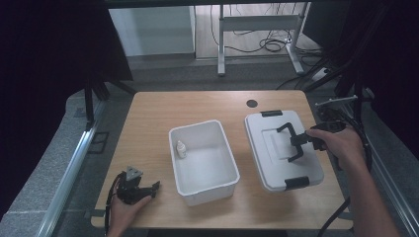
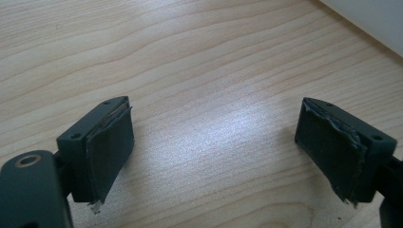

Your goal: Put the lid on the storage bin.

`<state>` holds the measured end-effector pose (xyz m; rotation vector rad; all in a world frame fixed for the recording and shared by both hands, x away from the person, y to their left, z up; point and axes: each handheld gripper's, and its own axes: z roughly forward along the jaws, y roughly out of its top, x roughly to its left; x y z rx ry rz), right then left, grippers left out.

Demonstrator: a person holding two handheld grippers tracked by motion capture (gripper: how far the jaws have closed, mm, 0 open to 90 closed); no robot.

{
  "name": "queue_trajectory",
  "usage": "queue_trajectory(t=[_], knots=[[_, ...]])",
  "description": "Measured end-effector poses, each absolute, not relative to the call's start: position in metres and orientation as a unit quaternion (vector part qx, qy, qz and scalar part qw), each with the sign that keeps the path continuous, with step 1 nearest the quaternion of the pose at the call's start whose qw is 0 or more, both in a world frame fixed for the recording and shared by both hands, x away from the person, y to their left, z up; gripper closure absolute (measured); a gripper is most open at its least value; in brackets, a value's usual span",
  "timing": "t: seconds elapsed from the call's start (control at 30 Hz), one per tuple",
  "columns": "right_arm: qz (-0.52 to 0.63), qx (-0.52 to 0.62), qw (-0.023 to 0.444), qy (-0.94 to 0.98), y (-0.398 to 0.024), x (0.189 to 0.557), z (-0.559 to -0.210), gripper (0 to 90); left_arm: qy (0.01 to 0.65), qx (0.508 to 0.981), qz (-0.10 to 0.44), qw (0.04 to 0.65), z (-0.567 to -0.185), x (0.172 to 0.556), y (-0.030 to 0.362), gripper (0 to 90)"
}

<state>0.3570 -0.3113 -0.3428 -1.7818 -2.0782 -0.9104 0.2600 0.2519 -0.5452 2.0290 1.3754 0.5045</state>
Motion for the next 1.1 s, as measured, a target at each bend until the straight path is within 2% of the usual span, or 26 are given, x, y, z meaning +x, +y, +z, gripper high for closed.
queue_trajectory(t=[1.1], knots=[[-0.324, -0.582, 0.142, -0.732, -0.271, 0.352, -0.328, 84.6, 0.519, 0.772, 0.189, 0.315, -0.545, 0.260, 0.252, 12.1]])
